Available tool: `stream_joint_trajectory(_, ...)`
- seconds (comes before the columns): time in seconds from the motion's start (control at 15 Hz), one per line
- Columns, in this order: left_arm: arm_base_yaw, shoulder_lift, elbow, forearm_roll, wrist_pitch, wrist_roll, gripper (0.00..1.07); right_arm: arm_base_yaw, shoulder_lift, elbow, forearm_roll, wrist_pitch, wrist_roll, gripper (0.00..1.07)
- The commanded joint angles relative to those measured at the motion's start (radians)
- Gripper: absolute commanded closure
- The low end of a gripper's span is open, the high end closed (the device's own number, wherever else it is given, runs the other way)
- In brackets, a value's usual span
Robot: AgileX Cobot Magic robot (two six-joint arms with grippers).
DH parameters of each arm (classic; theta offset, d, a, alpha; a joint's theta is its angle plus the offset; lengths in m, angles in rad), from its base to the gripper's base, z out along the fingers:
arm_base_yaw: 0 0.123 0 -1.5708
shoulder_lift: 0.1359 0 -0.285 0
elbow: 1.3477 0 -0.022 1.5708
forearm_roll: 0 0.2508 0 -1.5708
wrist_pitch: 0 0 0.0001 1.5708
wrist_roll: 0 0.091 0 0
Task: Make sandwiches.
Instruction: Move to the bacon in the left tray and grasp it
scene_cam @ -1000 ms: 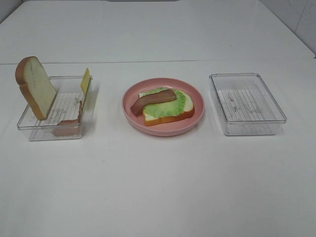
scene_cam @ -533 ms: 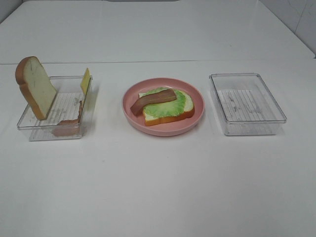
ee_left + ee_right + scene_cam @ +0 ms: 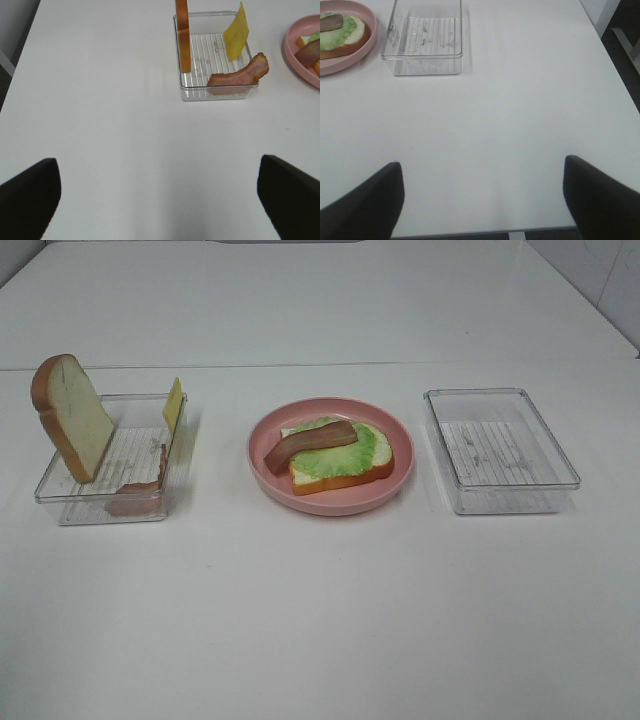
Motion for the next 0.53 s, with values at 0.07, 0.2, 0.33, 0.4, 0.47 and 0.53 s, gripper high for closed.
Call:
stream_joint_trajectory(0.07, -0.004, 0.192, -0.106, -0.021, -0.018, -0.004, 0.07, -0.005, -0.031, 0.004, -0.004, -0.010, -0.008, 0.22)
stream_joint_trajectory(0.2, -0.004, 0.327, -0.180, -0.049, -0.011, -0.004, 0.07, -0.005, -0.031, 0.004, -0.004, -0.010, -0.008, 0.22)
stream_joint_trajectory(0.33, -0.004, 0.536, -0.316, -0.090, -0.003, -0.003, 0.07, -0.005, -0.031, 0.004, -0.004, -0.010, -0.008, 0.22)
stream_joint_trajectory(0.4, -0.004, 0.577, -0.340, -0.098, -0.003, -0.003, 0.07, -0.005, -0.031, 0.004, -0.004, -0.010, -0.008, 0.22)
stream_joint_trajectory(0.47, -0.004, 0.714, -0.417, -0.108, 0.006, -0.003, 0.07, -0.005, -0.031, 0.004, -0.004, -0.010, -0.008, 0.22)
stream_joint_trajectory(0.53, -0.004, 0.751, -0.439, -0.115, 0.020, -0.003, 0.07, -0.005, -0.031, 0.004, -0.004, -0.010, -0.008, 0.22)
